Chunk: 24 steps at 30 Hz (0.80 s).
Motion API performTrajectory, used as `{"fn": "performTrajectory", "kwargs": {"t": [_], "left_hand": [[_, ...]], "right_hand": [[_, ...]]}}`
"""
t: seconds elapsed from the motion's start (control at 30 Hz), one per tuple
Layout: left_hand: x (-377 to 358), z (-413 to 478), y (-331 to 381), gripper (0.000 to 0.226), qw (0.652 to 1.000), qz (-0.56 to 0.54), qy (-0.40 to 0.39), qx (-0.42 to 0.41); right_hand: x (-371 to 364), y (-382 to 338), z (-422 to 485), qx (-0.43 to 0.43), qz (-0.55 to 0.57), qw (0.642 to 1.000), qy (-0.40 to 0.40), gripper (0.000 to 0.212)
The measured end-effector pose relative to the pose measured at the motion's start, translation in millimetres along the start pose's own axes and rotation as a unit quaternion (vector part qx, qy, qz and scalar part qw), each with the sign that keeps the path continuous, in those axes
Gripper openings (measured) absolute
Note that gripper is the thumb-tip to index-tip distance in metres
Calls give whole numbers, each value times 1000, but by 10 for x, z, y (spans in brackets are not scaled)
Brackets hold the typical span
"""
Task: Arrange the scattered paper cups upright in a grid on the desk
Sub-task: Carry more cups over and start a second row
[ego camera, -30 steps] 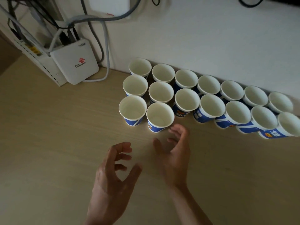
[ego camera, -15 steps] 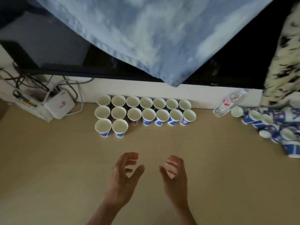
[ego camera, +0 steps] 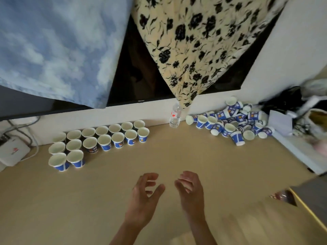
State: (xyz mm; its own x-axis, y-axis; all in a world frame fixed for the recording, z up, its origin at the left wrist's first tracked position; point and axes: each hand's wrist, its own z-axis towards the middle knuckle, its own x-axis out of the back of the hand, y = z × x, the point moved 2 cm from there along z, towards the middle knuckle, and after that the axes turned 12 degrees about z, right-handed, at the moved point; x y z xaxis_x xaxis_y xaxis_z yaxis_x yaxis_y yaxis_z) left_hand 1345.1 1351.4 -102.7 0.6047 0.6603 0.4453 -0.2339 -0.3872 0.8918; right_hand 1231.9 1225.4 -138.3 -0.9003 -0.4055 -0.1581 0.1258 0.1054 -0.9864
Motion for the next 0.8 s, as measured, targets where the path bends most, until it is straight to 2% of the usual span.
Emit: {"fn": "performTrajectory", "kwargs": {"t": [0.27,0.47,0.7,0.8], "left_hand": [[-1054,-298,651,19,999,8,-33,-22],[-1708,-328,918,18,996,21,-88,-27],[-2509,17,1199,18,991,37,-129,-26],[-2916,279,1326,16,989,32,-140,-24]], "right_hand": [[1359,-356,118,11,18,998,60,30],[2147,-356,159,-26,-1,994,110,29],[2809,-398,508,-50,-17,989,139,27],[3091,-418,840,-56,-39,989,129,26]]}}
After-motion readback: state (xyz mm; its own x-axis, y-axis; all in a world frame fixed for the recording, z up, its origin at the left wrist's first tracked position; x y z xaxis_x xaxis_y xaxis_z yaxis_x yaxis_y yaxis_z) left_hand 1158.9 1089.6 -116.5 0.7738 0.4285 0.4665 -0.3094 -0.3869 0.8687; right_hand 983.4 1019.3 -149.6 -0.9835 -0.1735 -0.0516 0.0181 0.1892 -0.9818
